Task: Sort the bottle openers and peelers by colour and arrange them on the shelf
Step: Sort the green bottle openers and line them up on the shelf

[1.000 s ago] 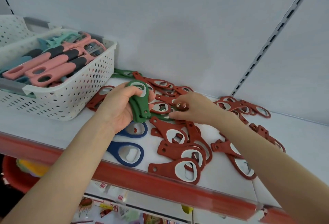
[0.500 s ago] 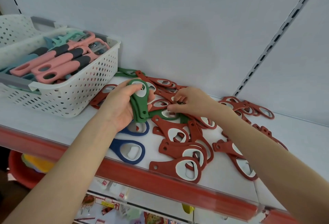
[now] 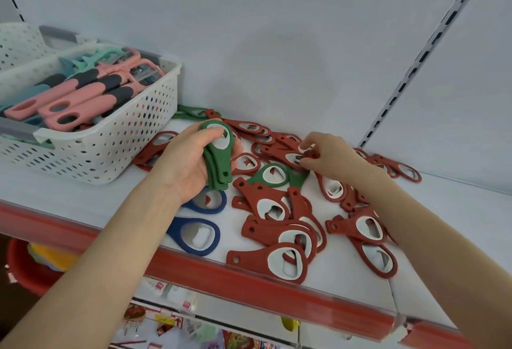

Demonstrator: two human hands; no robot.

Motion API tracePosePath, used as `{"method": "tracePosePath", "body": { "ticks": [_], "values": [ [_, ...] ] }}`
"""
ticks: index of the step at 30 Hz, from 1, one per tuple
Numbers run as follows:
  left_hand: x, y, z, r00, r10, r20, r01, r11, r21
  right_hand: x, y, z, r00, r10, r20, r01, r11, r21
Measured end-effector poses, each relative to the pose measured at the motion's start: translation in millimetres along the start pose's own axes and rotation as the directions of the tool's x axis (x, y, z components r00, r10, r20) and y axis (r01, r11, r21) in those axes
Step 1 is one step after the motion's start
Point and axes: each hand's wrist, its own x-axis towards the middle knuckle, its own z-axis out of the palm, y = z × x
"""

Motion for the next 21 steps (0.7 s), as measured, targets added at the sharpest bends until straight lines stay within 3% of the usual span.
{"method": "tracePosePath", "body": {
  "ticks": [7,10,16,21],
  "values": [
    [2.0,-4.1,10.0,0.999,0.001,0.038,-0.002,1.000,0.017,-7.3,-6.6,-3.6,0.987,0.132,0.091,-0.121,0.985,-0.119],
    [2.2,-6.7,12.4,0.999,-0.001,0.052,-0.002,0.999,0.047,-9.7,-14.3,-0.6,0.986,0.125,0.111,-0.108,0.983,-0.147],
    [4.5,-9.8,15.1,0.999,-0.005,0.042,0.003,0.998,0.061,-7.6,-18.2,3.1,0.993,0.060,0.099,-0.071,0.991,0.110],
    [5.4,-11.1,14.7,1.000,-0.012,0.027,0.010,0.997,0.071,-8.7,-19.5,2.7,0.992,-0.027,-0.127,0.057,0.971,0.233]
  ]
}}
